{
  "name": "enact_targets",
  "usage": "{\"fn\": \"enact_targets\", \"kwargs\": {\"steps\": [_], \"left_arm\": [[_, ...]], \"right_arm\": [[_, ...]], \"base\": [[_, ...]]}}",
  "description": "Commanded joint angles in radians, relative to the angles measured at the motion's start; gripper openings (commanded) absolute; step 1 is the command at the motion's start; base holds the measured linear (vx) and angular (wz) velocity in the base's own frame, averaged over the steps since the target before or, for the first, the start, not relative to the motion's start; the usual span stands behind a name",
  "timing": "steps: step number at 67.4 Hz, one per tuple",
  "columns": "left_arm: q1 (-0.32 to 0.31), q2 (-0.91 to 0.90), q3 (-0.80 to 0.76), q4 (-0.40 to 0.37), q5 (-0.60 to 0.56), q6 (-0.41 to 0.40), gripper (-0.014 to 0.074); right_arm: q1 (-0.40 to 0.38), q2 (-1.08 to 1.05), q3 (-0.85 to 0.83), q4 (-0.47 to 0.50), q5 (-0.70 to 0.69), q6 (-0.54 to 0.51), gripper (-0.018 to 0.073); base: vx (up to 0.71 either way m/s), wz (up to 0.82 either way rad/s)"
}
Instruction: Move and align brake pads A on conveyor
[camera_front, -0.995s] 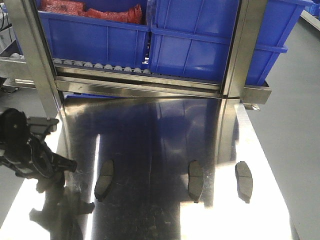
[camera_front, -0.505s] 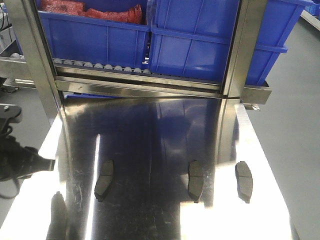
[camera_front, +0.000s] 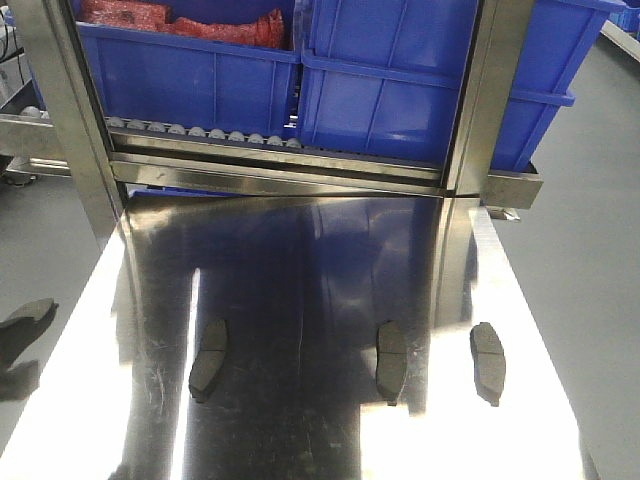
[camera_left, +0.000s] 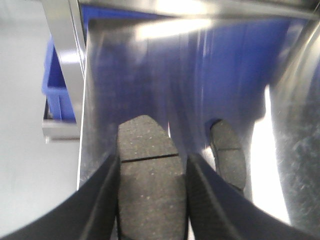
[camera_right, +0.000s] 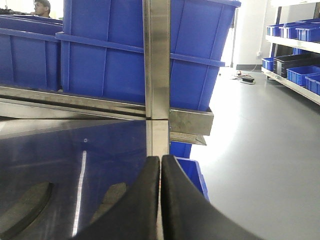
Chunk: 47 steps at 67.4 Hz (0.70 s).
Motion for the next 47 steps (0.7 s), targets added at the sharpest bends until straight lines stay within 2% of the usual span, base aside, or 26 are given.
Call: {"fn": "enact_targets", "kwargs": {"steps": [1,14,25,47], "left_arm": [[-0.004,-0.105,0.028,-0.01,-0.106,-0.001,-0.0006],[-0.004,-0.341,0.128,-0.01,-0.17,-0.001,-0.0006],[-0.004,-0.477,0.146,-0.009,-0.167,-0.001,-0.0006],[-0.004,-0.513,0.146,-0.009,-0.151,-0.002,-0.0006]], "right_arm": [[-0.008,-0.013,0.011,-0.004,-0.071,-0.008,-0.0011],[-0.008,-0.013,0.011,-0.004,-0.071,-0.008,-0.0011],[-0.008,-0.013,0.011,-0.004,-0.071,-0.008,-0.0011],[-0.008,-0.013,0.011,-0.004,-0.071,-0.008,-0.0011]], "base": [[0.0,0.0],[0.0,0.0],[0.0,0.0],[0.0,0.0]]}}
